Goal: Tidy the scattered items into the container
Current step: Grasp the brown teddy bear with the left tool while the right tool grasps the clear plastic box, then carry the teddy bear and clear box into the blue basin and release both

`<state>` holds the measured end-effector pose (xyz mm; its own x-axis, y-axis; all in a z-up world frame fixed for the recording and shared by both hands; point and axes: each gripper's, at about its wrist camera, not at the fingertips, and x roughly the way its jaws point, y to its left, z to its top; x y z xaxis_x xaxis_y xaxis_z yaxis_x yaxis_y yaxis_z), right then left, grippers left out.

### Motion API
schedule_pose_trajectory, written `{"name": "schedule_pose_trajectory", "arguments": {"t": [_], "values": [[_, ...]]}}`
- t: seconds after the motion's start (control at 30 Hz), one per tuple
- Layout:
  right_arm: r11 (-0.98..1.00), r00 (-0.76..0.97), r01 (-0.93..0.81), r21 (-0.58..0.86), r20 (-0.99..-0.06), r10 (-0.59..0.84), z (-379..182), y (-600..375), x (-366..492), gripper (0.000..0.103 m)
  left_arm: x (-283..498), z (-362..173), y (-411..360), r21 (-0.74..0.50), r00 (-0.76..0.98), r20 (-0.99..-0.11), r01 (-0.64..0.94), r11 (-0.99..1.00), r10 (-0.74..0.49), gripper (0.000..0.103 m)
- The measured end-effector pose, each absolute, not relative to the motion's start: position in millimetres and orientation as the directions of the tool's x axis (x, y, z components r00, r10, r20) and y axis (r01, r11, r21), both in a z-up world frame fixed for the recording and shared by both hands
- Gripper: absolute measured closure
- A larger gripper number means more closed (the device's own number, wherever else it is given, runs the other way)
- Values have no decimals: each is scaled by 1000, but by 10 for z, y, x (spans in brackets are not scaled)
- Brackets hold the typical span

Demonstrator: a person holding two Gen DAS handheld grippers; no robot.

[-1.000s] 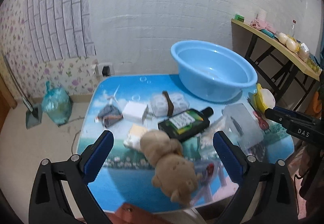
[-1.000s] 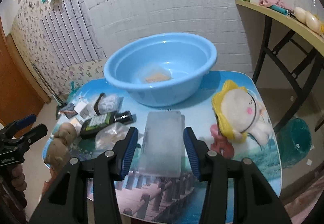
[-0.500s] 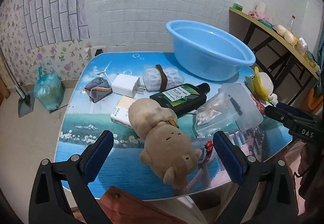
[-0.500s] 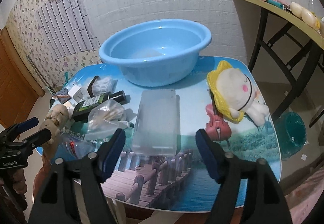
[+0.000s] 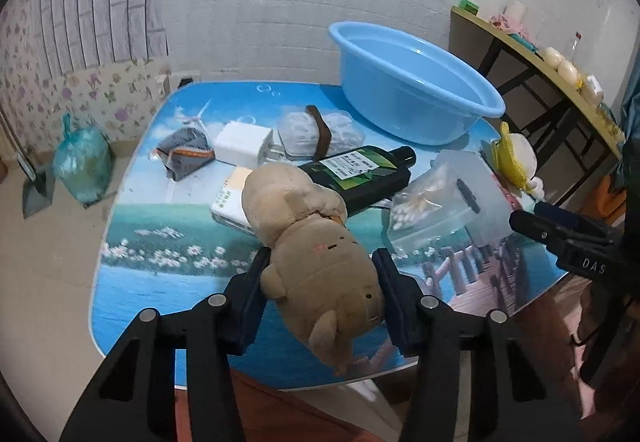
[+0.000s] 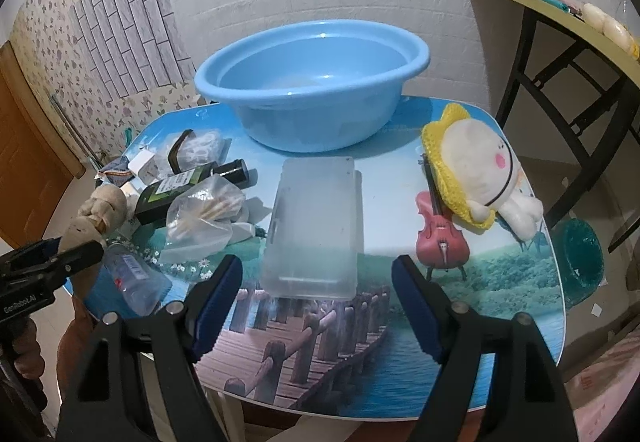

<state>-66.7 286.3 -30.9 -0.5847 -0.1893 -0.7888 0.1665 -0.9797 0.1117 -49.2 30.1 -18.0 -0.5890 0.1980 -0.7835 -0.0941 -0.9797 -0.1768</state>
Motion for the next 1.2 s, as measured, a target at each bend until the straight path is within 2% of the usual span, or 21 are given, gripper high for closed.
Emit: {"name": "schedule_pose_trajectory", "arguments": {"t": [0.53, 0.57, 0.63, 1.2], "values": [[-985, -547, 157, 75, -824, -150, -555, 2773, -783, 25, -518, -161, 214, -194, -598, -771, -103, -976, 217, 53], [-987, -552, 153, 55, -823, -131, -569, 2766, -793, 27, -522, -161, 211, -194, -599, -771, -101, -976, 216, 53], [-988, -560, 155, 24, -821, -108, -596, 2753, -806, 42, -527, -152, 205, -194, -601, -770, -100, -976, 214, 53], [-967, -624, 245, 76, -751, -217, -206, 2774, -629, 44, -474, 122, 248, -171, -652, -732, -104, -980, 197, 53]]}}
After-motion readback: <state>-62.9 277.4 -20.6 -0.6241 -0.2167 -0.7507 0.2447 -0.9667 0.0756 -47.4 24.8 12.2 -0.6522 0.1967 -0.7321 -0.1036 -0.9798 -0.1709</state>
